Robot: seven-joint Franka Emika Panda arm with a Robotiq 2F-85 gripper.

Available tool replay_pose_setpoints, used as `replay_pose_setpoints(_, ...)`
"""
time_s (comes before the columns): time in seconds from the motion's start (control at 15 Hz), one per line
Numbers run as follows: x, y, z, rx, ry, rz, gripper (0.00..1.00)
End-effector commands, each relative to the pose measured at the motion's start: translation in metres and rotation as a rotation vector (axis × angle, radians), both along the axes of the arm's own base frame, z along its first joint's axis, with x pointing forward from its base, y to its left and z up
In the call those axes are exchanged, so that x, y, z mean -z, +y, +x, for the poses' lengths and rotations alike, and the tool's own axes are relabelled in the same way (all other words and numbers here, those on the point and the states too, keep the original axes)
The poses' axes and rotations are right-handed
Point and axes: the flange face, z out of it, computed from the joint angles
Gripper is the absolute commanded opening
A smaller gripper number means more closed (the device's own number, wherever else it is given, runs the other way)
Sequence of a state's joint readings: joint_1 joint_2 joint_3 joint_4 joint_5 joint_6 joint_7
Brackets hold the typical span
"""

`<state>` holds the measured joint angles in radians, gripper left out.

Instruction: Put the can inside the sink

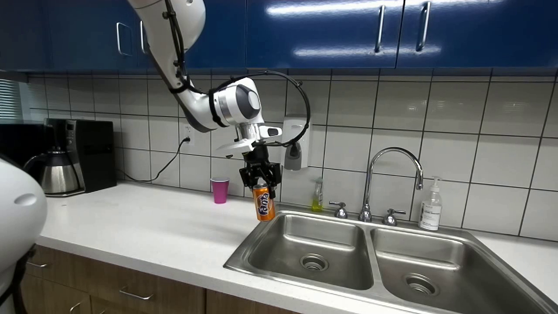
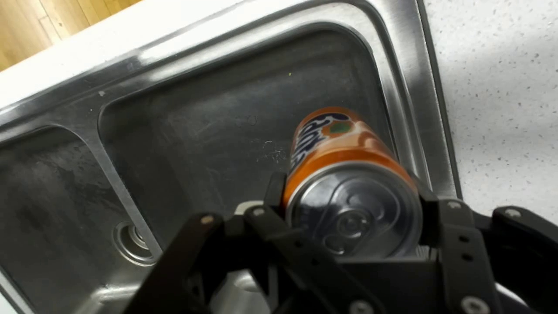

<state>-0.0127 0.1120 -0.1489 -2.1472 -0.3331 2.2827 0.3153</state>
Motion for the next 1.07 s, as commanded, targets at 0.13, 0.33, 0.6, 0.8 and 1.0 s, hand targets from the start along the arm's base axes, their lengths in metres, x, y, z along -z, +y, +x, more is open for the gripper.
replay_pose_setpoints(0.13, 0.0, 0.0, 0.0, 0.0, 0.001, 0.0, 0.64)
replay_pose_setpoints(0.33, 0.0, 0.0, 0.0, 0.0, 0.001, 0.0, 0.64)
replay_pose_setpoints(0.6, 0.007, -0.007, 0.004, 0.003, 0.0, 0.003, 0.39)
replay_pose_setpoints(0.8, 0.019, -0.018, 0.008, 0.014, -0.004, 0.005, 0.39)
replay_pose_setpoints(1.0, 0.031, -0.037, 0.013, 0.043, -0.016, 0.013, 0.39)
